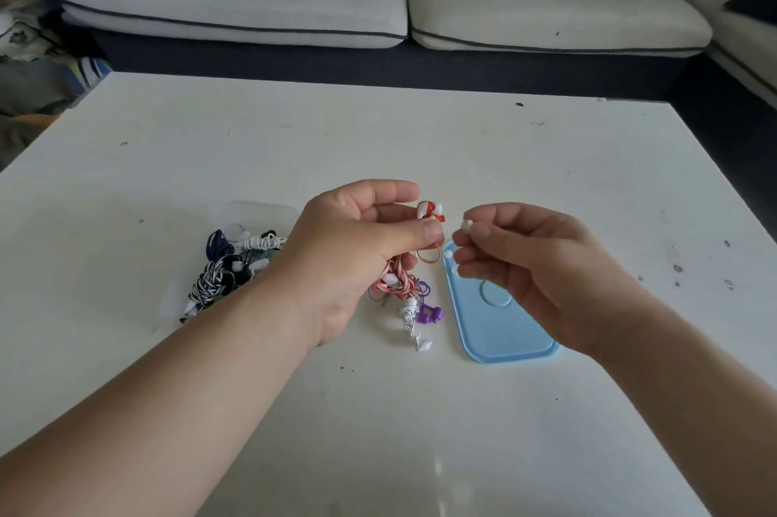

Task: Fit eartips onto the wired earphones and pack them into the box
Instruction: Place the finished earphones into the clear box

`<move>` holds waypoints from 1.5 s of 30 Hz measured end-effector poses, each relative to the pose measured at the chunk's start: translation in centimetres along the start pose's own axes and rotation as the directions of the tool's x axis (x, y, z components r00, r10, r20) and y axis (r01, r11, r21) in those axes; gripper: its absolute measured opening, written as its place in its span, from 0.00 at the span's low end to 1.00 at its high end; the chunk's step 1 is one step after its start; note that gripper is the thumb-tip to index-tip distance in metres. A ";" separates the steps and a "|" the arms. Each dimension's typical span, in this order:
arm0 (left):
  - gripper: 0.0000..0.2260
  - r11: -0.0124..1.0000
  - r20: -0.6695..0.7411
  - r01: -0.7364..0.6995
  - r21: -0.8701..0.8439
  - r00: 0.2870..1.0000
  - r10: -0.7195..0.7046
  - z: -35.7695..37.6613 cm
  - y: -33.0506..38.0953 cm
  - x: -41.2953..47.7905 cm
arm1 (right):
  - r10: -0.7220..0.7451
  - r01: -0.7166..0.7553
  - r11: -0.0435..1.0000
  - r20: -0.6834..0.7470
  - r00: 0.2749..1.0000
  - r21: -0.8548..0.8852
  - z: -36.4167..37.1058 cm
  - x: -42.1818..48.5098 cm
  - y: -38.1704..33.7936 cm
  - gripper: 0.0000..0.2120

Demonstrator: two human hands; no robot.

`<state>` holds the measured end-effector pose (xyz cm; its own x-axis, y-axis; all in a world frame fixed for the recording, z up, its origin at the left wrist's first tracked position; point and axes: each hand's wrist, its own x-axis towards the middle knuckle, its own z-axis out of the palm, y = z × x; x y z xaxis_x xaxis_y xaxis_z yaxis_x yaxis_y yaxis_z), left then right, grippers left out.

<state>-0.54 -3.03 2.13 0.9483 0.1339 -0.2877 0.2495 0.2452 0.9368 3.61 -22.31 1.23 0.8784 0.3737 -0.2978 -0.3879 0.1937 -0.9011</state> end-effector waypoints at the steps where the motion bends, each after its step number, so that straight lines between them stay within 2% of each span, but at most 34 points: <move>1: 0.19 1.000 0.008 -0.004 0.004 1.000 0.004 0.0 0.0 0.0 | -0.005 0.005 1.000 0.020 1.000 0.021 0.2 -0.4 -0.3 0.10; 9: 0.19 0.994 0.047 -0.050 0.100 0.998 0.046 0.8 0.2 -0.3 | -0.028 0.027 1.000 0.081 0.996 0.006 -0.2 -0.7 -0.4 0.12; 15: 0.18 0.988 0.046 -0.078 0.134 0.996 0.073 1.2 0.2 -0.4 | -0.045 0.046 0.999 0.079 0.996 -0.008 -0.5 -0.6 -0.3 0.11; 21: 0.17 0.982 0.053 -0.099 0.159 0.994 0.092 1.3 0.3 -0.5 | -0.044 0.043 0.999 0.068 0.997 0.004 -0.6 -0.4 -0.2 0.13; 39: 0.17 0.983 0.082 -0.096 0.153 0.993 0.085 1.4 0.5 -0.9 | 0.009 -0.021 0.997 0.150 0.989 0.077 -0.5 -0.3 -0.3 0.12; 45: 0.15 0.984 0.065 -0.094 0.153 0.994 0.085 1.5 0.7 -0.9 | 0.004 -0.019 0.995 0.148 0.989 0.097 -0.4 -0.4 -0.2 0.09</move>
<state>-0.94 -4.39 3.30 0.9768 0.0911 -0.1937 0.1865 0.0819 0.9790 3.42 -22.89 1.45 0.8255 0.5051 -0.2517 -0.4298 0.2736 -0.8605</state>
